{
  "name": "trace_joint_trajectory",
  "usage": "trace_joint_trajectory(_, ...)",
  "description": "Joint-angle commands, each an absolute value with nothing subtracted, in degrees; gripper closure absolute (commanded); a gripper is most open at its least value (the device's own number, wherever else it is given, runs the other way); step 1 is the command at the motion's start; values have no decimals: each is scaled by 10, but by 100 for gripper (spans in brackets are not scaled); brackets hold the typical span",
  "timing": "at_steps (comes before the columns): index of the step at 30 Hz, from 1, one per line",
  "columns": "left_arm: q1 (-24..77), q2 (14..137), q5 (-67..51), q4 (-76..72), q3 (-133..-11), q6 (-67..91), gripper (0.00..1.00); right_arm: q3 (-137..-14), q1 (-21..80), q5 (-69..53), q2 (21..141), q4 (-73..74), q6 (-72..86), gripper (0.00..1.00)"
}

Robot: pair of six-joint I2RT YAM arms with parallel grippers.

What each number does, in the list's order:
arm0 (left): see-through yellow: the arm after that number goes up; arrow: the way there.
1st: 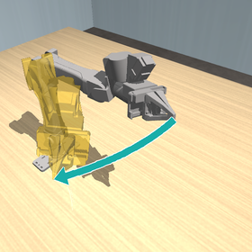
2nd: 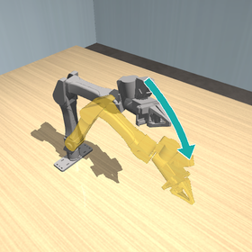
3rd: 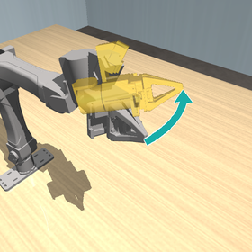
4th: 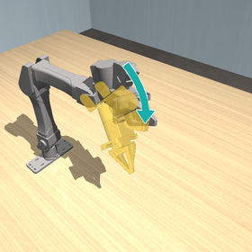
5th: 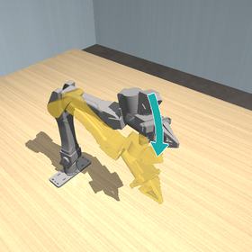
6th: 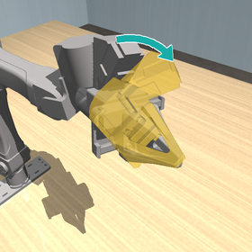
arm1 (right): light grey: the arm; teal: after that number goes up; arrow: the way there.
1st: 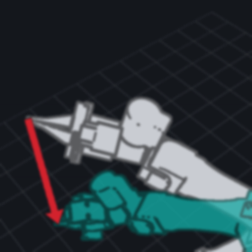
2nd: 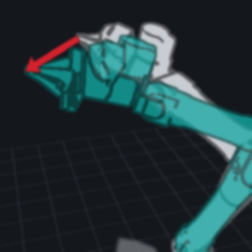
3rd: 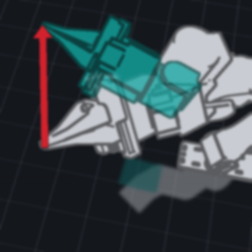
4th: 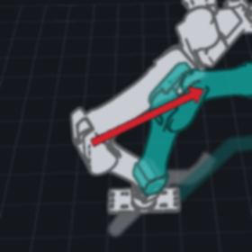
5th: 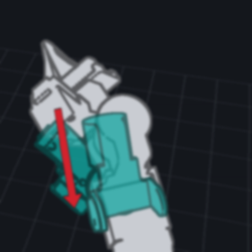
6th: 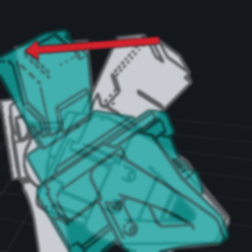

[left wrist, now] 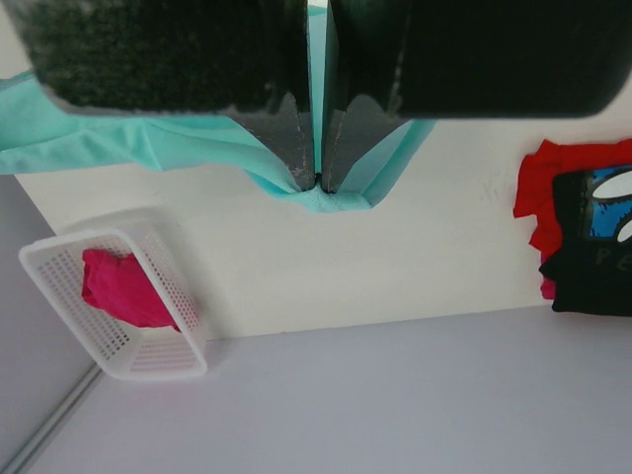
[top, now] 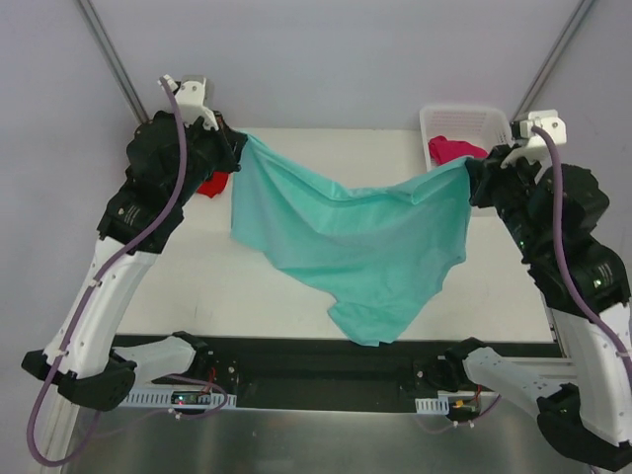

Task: Fold and stack the t-shirts

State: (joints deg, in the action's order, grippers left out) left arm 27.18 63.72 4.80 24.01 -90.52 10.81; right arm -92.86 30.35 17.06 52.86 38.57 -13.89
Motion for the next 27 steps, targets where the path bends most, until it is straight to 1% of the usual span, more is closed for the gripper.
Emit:
trace_joint_trajectory(1, 250, 646, 17, 199, -962, 109, 100, -940, 221, 91, 548, 326, -99, 99)
trace_joint_trajectory(2, 250, 639, 1, 200, -967, 116, 100, -946, 202, 67, 545, 329, -88, 99)
trace_joint_trajectory(6, 250, 563, -68, 235, -984, 132, 100, -993, 197, -86, 518, 380, -40, 99)
trace_joint_trajectory(8, 250, 531, -74, 248, -981, 137, 100, -1016, 197, -110, 486, 383, -24, 99)
trace_joint_trajectory(9, 250, 507, -69, 252, -983, 137, 100, -1033, 197, -114, 480, 389, -25, 99)
trace_joint_trajectory(12, 250, 495, -47, 269, -1015, 128, 100, -1113, 198, -105, 492, 433, -46, 99)
trace_joint_trajectory(14, 250, 496, -31, 260, -1031, 124, 100, -1123, 197, -92, 491, 425, -58, 99)
trace_joint_trajectory(16, 250, 490, -11, 232, -1017, 120, 100, -1114, 197, -69, 483, 412, -76, 99)
trace_joint_trajectory(17, 250, 487, -6, 189, -1006, 117, 100, -1107, 197, -62, 480, 388, -81, 99)
trace_joint_trajectory(19, 250, 479, 10, 150, -984, 99, 100, -1104, 197, -47, 480, 364, -90, 99)
trace_joint_trajectory(23, 250, 492, 26, 103, -998, 77, 100, -1159, 197, -35, 520, 321, -105, 99)
trace_joint_trajectory(27, 250, 495, 32, 2, -979, 55, 100, -1172, 198, -37, 541, 256, -113, 99)
